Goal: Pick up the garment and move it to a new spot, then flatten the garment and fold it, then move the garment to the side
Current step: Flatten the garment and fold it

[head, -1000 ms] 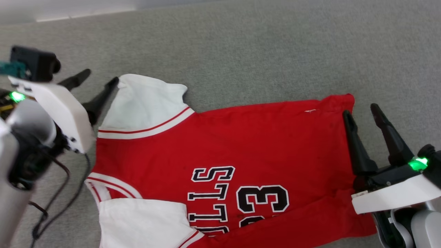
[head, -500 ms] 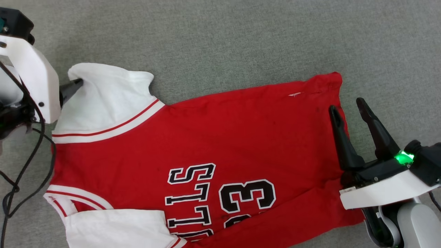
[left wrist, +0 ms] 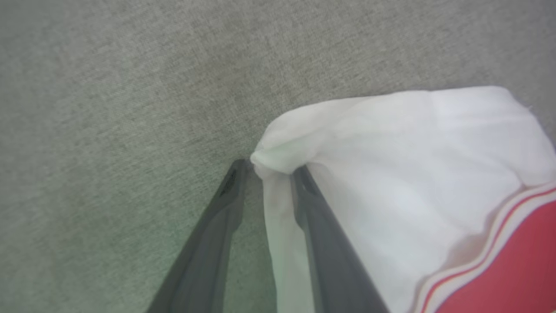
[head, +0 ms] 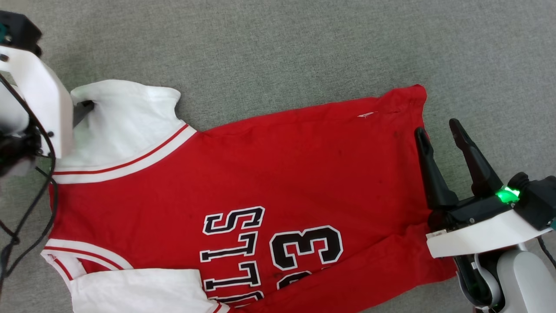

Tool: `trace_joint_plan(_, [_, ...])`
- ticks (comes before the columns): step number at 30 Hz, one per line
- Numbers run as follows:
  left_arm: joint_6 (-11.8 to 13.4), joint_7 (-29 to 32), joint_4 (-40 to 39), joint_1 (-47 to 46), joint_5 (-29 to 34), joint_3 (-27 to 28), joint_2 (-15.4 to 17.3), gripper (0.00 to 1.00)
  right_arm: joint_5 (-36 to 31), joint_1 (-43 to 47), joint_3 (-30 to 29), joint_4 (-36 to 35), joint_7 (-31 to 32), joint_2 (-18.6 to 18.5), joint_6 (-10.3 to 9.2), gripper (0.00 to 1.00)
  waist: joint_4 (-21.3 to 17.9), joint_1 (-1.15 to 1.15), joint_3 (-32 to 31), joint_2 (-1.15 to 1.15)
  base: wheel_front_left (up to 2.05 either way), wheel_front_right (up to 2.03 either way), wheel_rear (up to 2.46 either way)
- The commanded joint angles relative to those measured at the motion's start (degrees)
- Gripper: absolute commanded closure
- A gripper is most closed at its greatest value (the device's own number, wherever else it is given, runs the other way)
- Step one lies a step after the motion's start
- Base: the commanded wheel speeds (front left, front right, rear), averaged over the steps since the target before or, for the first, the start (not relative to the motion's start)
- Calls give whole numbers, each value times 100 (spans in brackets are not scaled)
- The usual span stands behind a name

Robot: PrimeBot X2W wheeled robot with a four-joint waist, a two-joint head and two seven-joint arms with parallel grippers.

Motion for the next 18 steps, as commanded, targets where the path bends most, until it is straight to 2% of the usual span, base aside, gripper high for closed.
trace_joint_plan(1, [-8,9,103,379,-71,-158,-169,100,-20,-68,-31,9,-6,29,-2,0,22,0,-22,0,0,0,0])
trace_joint_plan(8, [-16,-739,77,403,6,120,-171,100,29,-31,-120,-8,165,-129,-2,0,199,0,-326,0,0,0,0])
trace_joint_plan(11, [-98,-1190,-25,486,-6,226,-269,100,32,-49,-175,25,393,-336,-2,0,318,0,-532,0,0,0,0])
trace_joint_plan(15, [-222,-1673,-248,681,26,272,-333,100,20,-138,-140,-13,1034,-720,-2,0,491,0,-799,0,0,0,0])
trace_joint_plan(18, [-290,-1902,-585,827,107,221,-346,100,14,-223,-154,-60,1766,-1090,-2,0,638,0,-936,0,0,0,0])
